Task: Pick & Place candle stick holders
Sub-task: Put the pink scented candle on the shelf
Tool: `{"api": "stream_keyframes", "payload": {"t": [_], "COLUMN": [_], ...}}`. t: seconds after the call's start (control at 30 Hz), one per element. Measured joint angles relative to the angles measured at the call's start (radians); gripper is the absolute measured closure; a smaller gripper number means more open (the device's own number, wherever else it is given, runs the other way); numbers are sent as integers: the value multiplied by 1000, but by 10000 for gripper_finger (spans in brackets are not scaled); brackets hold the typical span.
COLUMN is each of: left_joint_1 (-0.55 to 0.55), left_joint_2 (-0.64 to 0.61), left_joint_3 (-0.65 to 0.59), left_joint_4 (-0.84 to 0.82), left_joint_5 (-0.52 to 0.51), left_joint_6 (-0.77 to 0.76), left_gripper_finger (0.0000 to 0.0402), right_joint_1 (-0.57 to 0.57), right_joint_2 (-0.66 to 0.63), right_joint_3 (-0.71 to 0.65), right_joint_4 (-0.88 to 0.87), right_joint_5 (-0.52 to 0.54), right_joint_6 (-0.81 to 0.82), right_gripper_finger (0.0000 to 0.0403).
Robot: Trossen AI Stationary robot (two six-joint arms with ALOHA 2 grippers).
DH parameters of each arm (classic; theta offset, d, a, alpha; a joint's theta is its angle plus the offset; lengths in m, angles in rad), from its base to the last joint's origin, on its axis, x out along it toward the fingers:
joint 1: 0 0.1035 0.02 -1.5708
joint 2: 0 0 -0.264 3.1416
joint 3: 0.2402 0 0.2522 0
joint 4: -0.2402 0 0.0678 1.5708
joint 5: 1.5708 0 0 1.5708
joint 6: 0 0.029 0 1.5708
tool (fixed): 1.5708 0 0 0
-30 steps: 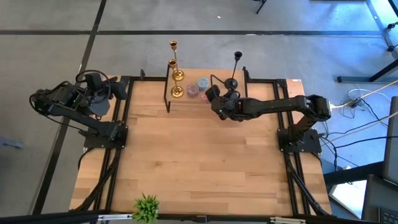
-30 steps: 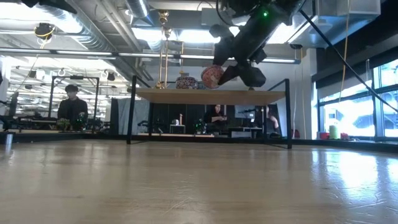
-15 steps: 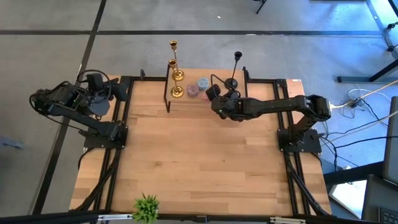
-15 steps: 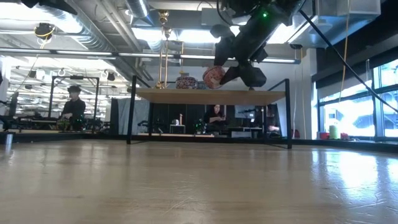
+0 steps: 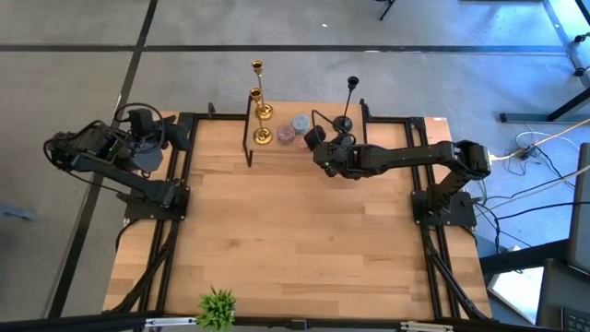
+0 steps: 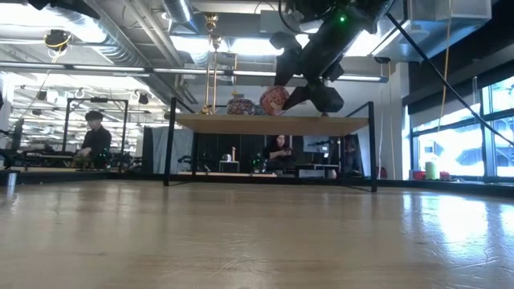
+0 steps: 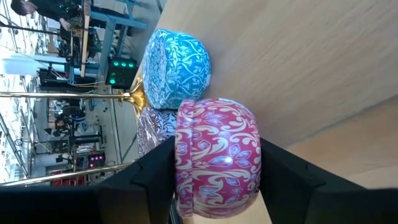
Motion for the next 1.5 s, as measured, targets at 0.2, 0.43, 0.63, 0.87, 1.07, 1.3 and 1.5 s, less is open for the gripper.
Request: {"api": "stream_keyframes", "payload": {"t": [0.2,0.43,0.63,0.87,1.07,1.3,1.5], "left_joint_1": [0,0,0,0,0,0,0], "left_joint_2": [0,0,0,0,0,0,0], "left_joint_3": [0,0,0,0,0,0,0], "left_joint_4": [0,0,0,0,0,0,0], "left_joint_5": [7,10,11,11,11,10,9], "left_joint_6": [0,8,8,8,18,26,26], "left_gripper_finger": [66,66,66,68,91,124,142], "right_joint_1": [-2,-8,-11,-26,-27,-30,-32], "right_joint_2": [0,0,0,0,0,0,0], "right_joint_3": [0,0,0,0,0,0,0], "right_joint_4": [-1,-3,-3,2,-3,-22,-23], "right_joint_5": [23,23,22,-15,-15,-19,-27], "right_joint_6": [-12,-24,-26,-27,-26,-3,-3], "right_gripper_finger": [201,201,201,197,185,185,185]}}
